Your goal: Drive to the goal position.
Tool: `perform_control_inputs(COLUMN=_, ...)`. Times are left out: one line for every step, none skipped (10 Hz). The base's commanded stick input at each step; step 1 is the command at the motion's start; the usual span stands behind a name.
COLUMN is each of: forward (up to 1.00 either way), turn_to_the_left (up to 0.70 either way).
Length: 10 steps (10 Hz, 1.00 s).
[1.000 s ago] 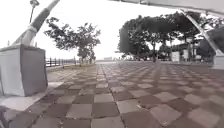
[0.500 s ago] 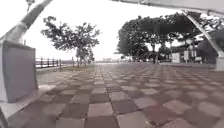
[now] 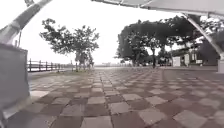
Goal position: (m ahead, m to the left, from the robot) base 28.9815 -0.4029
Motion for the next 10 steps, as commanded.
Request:
perform_control_inputs(forward=0.70, turn_to_the_left=0.00)
perform_control_inputs(forward=0.70, turn_to_the_left=0.00)
perform_control_inputs(forward=0.70, turn_to_the_left=0.00)
perform_control_inputs(forward=0.70, turn_to_the_left=0.00)
perform_control_inputs(forward=0.70, turn_to_the_left=0.00)
perform_control_inputs(forward=0.70, turn_to_the_left=0.00)
perform_control_inputs(forward=0.70, turn_to_the_left=0.00)
perform_control_inputs(forward=0.70, turn_to_the_left=0.00)
perform_control_inputs(forward=0.70, turn_to_the_left=0.00)
perform_control_inputs(forward=0.70, turn_to_the_left=0.00)
